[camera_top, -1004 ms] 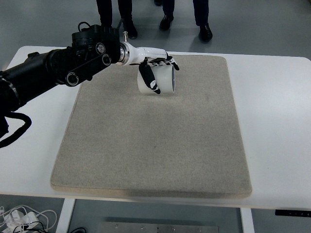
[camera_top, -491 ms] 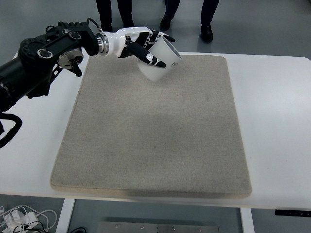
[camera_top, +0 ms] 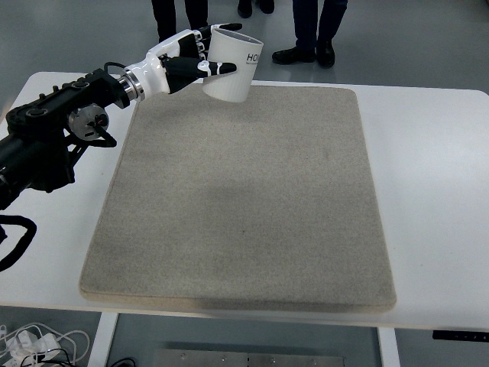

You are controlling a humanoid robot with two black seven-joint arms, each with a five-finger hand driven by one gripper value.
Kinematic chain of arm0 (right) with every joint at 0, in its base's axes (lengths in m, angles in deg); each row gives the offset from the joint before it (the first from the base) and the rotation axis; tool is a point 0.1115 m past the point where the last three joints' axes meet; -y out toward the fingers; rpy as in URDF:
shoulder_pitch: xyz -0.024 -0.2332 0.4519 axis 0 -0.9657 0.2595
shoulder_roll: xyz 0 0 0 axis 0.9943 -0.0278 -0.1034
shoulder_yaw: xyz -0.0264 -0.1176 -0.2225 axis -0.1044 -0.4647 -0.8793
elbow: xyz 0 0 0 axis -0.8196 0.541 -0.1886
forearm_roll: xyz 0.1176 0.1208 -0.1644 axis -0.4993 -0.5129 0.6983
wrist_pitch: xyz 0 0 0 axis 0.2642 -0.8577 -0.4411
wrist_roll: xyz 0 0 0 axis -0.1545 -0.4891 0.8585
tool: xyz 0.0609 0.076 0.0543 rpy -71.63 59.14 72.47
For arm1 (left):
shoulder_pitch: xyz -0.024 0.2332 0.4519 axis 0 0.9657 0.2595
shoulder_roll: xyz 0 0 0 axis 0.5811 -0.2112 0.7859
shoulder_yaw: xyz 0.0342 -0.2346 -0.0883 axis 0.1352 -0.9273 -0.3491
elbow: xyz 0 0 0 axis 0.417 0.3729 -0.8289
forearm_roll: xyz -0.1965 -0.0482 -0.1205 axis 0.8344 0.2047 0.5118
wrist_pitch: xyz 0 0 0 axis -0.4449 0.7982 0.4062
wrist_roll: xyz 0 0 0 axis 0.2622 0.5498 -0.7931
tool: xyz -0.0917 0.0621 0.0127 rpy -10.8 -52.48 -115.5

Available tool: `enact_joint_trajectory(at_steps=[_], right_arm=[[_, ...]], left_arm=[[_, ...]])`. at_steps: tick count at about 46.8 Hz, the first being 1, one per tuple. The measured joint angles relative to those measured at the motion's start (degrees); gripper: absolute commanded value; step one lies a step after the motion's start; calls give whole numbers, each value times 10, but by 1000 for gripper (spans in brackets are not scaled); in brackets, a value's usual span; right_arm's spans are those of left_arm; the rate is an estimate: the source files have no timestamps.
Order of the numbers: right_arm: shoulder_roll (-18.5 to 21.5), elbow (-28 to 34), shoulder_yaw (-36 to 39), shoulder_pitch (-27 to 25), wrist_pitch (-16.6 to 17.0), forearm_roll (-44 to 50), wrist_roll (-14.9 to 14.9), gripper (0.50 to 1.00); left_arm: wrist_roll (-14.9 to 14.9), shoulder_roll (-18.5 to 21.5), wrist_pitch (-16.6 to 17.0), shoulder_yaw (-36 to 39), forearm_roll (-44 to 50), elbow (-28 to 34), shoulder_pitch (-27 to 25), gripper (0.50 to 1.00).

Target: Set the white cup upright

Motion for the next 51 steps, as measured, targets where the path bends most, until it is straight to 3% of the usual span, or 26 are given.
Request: enact_joint_trajectory(at_steps=[18, 24, 36, 51], right_arm=[[0, 0, 0, 0, 0, 0, 0, 952], [0, 0, 0, 0, 0, 0, 0, 952], [0, 0, 0, 0, 0, 0, 0, 952], [0, 0, 0, 0, 0, 0, 0, 952]], left_arm=[[168, -8, 0, 12, -6, -38, 35, 572], [175, -9, 1, 15, -37, -44, 37, 570], [175, -29, 70, 15, -140, -41, 56, 570], [175, -44, 125, 15, -145, -38, 68, 572]])
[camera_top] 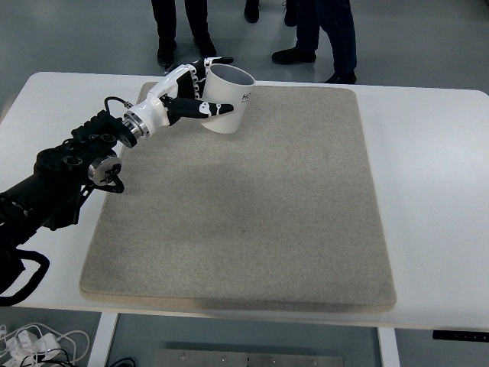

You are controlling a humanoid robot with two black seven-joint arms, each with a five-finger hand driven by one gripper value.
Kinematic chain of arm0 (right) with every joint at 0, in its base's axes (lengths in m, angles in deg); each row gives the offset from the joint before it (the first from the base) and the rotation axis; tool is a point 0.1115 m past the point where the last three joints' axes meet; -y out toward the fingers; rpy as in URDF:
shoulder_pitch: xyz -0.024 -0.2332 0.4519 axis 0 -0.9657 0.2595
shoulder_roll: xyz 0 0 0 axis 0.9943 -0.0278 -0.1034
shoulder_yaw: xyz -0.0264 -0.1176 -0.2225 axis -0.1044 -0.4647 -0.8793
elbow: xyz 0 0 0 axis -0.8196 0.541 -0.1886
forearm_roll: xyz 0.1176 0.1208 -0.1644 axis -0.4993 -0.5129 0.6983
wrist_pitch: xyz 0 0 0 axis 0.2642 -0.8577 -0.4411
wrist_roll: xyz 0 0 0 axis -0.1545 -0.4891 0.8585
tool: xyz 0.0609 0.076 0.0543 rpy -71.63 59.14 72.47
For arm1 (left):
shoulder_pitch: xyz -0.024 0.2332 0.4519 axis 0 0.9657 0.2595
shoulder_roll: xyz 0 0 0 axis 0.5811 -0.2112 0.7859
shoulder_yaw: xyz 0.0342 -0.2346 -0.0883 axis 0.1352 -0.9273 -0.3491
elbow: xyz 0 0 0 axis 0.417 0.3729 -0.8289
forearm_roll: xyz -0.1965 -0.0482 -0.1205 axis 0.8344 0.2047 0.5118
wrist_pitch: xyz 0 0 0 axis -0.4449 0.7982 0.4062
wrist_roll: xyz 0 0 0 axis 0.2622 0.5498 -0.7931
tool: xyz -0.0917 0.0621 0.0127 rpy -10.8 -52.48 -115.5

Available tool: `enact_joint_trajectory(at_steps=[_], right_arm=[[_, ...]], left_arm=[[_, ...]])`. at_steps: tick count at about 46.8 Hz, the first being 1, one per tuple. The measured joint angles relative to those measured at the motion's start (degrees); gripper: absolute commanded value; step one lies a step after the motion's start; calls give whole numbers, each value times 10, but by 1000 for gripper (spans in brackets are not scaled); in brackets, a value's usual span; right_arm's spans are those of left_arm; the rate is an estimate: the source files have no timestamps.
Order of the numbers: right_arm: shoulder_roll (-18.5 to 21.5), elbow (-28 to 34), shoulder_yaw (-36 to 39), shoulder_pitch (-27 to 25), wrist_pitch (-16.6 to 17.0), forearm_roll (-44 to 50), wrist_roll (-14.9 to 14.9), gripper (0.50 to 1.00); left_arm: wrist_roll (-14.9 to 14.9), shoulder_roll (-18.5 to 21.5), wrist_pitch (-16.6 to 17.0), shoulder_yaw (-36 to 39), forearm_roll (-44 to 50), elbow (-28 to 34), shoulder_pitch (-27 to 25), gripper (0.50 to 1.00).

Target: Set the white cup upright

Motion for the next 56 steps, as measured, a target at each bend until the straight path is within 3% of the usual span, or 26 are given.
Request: enact_joint_trajectory(at_steps=[25, 49, 52, 56], right_arm=[[0, 0, 0, 0, 0, 0, 0, 952], [0, 0, 0, 0, 0, 0, 0, 952], [0, 0, 0, 0, 0, 0, 0, 952], [0, 0, 0, 0, 0, 0, 0, 952]], left_arm=[[0, -22, 62, 23, -21, 0, 20, 589], [0, -30, 95, 52, -29, 0, 32, 773], [0, -30, 97, 52, -32, 0, 32, 840], [0, -30, 98, 52, -34, 0, 32, 872]])
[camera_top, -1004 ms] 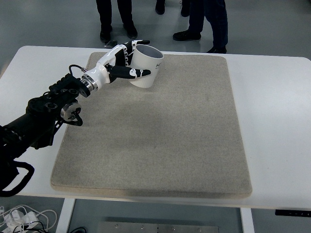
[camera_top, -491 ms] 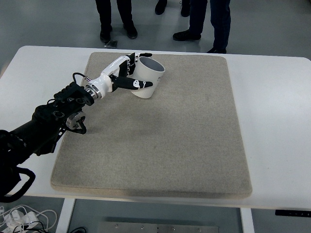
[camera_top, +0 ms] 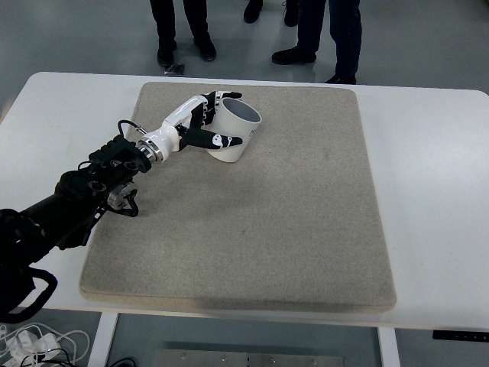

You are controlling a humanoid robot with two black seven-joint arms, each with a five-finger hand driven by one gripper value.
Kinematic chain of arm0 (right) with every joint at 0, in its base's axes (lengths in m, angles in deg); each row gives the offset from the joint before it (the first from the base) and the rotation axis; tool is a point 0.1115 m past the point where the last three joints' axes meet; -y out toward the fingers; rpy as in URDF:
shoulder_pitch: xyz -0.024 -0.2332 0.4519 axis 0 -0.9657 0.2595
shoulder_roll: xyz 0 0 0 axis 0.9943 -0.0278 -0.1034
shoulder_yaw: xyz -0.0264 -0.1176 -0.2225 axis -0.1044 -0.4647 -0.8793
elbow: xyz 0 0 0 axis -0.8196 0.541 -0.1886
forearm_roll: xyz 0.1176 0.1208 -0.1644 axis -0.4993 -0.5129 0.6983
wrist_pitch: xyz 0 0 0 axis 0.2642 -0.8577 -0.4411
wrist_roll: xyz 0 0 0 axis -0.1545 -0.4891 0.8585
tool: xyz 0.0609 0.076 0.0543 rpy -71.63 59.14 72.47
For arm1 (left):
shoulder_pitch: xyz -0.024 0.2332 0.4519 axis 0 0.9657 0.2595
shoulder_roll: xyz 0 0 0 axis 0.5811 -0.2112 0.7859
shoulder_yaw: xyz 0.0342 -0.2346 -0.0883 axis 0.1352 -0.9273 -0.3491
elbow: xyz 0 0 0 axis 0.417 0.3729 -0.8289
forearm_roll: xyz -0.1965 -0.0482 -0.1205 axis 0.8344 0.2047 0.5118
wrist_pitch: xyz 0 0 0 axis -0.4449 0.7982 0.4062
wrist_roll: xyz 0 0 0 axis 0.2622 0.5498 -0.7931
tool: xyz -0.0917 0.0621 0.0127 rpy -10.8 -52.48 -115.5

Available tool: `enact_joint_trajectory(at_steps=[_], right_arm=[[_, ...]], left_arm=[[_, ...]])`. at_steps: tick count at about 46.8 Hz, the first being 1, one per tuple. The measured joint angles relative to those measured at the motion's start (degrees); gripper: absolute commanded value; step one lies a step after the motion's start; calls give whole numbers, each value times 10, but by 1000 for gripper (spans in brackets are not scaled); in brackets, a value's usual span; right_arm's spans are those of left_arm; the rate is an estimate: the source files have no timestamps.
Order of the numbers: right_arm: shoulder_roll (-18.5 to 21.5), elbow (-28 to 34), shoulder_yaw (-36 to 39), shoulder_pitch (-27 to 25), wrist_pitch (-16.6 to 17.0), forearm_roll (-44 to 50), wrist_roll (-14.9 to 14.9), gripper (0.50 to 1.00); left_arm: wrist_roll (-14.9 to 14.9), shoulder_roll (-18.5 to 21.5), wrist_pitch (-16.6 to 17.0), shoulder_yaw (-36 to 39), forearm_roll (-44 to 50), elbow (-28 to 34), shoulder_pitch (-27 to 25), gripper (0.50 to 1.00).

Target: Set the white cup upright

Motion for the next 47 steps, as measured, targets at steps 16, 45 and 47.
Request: enact_joint_trajectory(at_steps=[16, 45, 47], right_arm=[[0, 0, 0, 0, 0, 0, 0, 952], [0, 0, 0, 0, 0, 0, 0, 952], [0, 0, 0, 0, 0, 0, 0, 952]], left_arm=[[0, 1, -3, -1, 1, 0, 3, 953], [0, 6, -14, -8, 3, 10, 0, 973], [0, 6, -14, -9, 3, 10, 0, 981]])
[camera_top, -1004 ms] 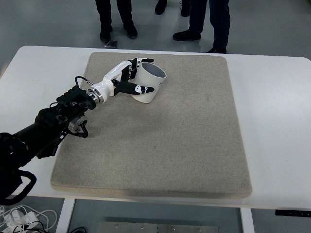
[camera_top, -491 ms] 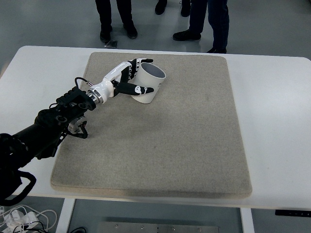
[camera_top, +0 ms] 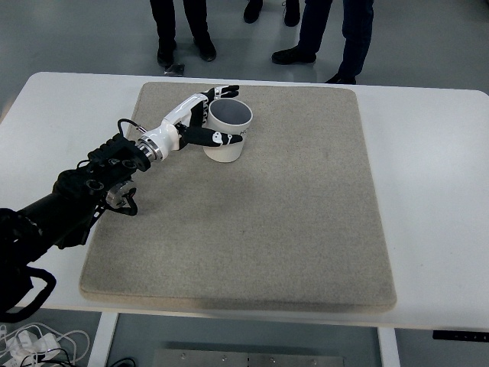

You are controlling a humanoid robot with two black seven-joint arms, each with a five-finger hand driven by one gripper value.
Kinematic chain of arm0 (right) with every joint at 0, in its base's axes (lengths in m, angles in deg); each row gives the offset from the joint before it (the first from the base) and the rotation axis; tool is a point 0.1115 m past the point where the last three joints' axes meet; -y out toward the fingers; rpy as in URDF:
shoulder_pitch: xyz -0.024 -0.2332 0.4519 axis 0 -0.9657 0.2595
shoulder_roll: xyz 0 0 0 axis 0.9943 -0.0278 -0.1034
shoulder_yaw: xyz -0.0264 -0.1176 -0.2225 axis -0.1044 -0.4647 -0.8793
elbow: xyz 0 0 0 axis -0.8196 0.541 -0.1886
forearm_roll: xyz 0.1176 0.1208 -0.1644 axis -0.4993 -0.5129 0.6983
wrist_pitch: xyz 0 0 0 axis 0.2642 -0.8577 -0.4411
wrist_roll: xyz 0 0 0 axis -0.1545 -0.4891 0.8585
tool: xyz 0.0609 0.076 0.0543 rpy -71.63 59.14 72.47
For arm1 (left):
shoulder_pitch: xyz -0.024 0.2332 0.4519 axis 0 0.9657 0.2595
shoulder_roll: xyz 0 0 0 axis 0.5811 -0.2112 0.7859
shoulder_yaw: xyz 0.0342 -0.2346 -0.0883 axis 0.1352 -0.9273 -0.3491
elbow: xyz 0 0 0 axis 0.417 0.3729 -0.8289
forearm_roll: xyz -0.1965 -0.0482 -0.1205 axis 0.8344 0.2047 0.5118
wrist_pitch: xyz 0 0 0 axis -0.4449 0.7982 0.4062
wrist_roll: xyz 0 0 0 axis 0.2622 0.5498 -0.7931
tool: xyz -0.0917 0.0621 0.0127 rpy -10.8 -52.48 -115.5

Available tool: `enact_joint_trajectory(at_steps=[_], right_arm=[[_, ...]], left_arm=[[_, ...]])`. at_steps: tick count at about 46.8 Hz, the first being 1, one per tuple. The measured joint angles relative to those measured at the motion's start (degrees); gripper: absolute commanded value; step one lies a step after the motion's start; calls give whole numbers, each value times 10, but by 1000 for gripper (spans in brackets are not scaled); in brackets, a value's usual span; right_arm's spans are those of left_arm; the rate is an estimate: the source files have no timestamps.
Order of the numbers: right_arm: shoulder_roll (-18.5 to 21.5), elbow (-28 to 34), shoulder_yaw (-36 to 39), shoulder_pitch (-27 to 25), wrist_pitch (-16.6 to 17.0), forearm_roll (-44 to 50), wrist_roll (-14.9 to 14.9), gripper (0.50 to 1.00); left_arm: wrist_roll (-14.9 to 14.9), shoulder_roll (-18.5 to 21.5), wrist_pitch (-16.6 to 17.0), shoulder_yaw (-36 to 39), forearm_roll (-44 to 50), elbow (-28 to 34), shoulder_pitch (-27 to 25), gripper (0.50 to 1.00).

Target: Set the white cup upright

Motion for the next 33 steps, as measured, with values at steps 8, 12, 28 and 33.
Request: enact_joint_trajectory(at_steps=[8, 12, 28, 33], right_arm=[[0, 0, 0, 0, 0, 0, 0, 952], [0, 0, 0, 0, 0, 0, 0, 952], [0, 0, 0, 0, 0, 0, 0, 952], [0, 0, 0, 0, 0, 0, 0, 952]], left_arm=[[0, 1, 0, -2, 3, 0, 0, 988], [0, 1, 0, -3, 4, 0, -1, 992], [0, 15, -8, -4, 5, 17, -5, 994], [0, 29, -8, -8, 6, 36, -5, 994]])
